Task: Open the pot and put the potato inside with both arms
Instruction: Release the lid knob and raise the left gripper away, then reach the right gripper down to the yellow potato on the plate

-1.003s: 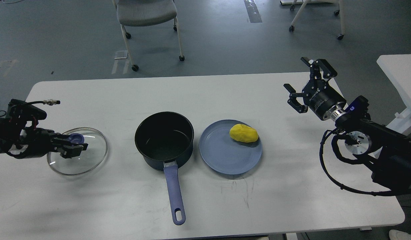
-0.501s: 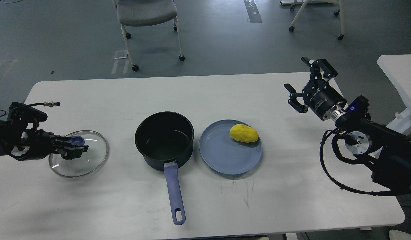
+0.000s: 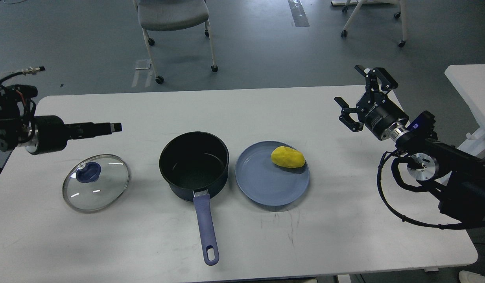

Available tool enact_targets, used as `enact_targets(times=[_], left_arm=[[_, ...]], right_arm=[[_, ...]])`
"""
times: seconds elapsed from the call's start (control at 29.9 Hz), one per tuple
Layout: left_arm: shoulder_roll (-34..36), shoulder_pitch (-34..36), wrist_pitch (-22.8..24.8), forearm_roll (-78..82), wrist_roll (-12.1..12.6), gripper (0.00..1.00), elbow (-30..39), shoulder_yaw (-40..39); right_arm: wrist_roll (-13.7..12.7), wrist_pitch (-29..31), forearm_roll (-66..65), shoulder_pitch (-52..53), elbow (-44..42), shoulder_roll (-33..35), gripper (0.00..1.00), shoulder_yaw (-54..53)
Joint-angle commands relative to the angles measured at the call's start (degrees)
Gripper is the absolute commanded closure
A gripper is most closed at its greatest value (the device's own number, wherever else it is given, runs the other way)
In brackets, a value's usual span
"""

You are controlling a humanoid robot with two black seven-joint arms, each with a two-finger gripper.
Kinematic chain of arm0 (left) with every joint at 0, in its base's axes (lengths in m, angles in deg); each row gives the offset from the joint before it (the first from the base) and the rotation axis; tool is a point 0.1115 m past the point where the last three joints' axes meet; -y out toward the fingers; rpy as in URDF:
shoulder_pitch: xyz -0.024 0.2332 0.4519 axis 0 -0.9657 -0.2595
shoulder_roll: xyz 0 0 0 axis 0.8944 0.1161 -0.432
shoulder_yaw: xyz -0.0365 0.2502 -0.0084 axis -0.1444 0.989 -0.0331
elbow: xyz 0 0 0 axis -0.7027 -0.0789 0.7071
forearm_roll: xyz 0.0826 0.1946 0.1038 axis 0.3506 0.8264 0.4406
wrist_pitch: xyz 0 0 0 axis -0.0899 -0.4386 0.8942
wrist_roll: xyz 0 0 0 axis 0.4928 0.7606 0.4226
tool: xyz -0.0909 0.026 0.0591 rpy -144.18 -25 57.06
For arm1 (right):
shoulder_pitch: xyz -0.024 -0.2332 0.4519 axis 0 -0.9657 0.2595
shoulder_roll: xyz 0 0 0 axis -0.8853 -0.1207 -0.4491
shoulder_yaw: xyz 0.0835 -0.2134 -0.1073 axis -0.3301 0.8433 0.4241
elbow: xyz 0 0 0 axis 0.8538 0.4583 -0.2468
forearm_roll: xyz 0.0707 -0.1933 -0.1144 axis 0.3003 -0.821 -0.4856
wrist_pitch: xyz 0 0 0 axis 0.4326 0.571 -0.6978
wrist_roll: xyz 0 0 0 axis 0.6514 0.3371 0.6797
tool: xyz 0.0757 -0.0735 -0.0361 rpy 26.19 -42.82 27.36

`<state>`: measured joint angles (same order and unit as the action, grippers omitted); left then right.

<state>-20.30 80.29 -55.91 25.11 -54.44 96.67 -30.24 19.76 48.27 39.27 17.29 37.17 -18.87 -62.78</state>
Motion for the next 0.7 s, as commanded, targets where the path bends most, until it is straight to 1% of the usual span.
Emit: enact_targets(times=[0.0,0.07,0.17,0.23,0.4,0.47,0.53,0.67], left_arm=[[-0.8,1.1,0.8,-26.2,0.0,0.02,0.0,0.0],[-2.6,1.1,0.6,-41.4,0.0,0.02,0.0,0.0],[-4.2,0.9,-0.5,-48.2,0.0,0.02,-0.1,-0.2],[-4.7,0.2,-1.0,-50.7,0.0,0.02,-0.1,-1.4],[-8.3,-3.9,-0.3,-56.6,0.0,0.02,-1.6,-3.6],[-10.5,-7.9,1.1,-57.3,0.0,0.02,-3.6,-8.0],[-12.5,-10.3,3.0,-57.3,0.0,0.02,-6.0,-11.7],[-15.8,-12.4,3.0,-57.4,0.0,0.02,-10.9,-15.0]], right_arm=[[0.0,0.0,-0.1,0.4,0.1,0.2,0.00,0.0],[0.0,0.1,-0.1,0.4,0.2,0.5,0.00,0.0],[0.0,0.0,-0.1,0.3,0.3,0.5,0.00,0.3],[0.0,0.1,-0.1,0.1,0.3,0.5,0.00,0.4],[0.0,0.3,-0.3,-0.3,0.5,0.5,0.00,1.0],[0.0,0.4,-1.3,-0.3,1.4,1.6,0.00,1.2],[0.0,0.4,-4.0,-0.3,2.7,3.0,0.00,1.3],[0.0,0.4,-9.7,0.7,5.7,5.6,0.00,3.2]])
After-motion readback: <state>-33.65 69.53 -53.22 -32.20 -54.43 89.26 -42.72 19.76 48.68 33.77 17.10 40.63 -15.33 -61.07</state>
